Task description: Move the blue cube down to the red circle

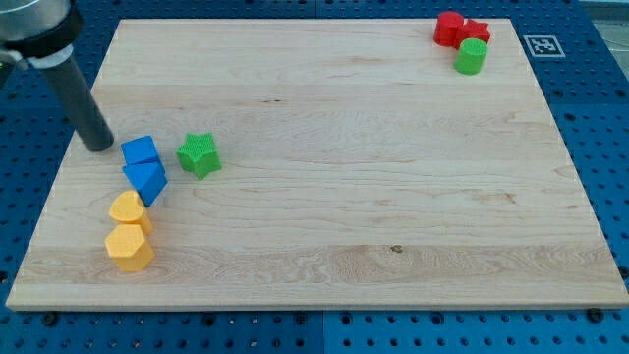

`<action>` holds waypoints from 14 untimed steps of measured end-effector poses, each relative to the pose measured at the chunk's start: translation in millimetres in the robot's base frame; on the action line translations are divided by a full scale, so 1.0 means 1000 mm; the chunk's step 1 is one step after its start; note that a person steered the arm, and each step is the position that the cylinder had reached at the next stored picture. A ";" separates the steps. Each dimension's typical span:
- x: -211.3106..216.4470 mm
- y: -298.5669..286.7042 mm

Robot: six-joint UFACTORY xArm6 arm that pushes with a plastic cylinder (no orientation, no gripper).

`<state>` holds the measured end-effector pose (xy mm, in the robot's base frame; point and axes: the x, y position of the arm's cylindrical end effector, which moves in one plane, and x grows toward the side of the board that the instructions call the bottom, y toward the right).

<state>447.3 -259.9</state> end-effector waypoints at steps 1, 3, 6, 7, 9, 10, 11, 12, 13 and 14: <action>0.029 0.009; -0.020 0.177; -0.042 0.193; -0.044 0.141; -0.097 0.223; -0.121 0.285; -0.111 0.266; -0.067 0.222; -0.035 0.222; -0.050 0.274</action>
<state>396.9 13.8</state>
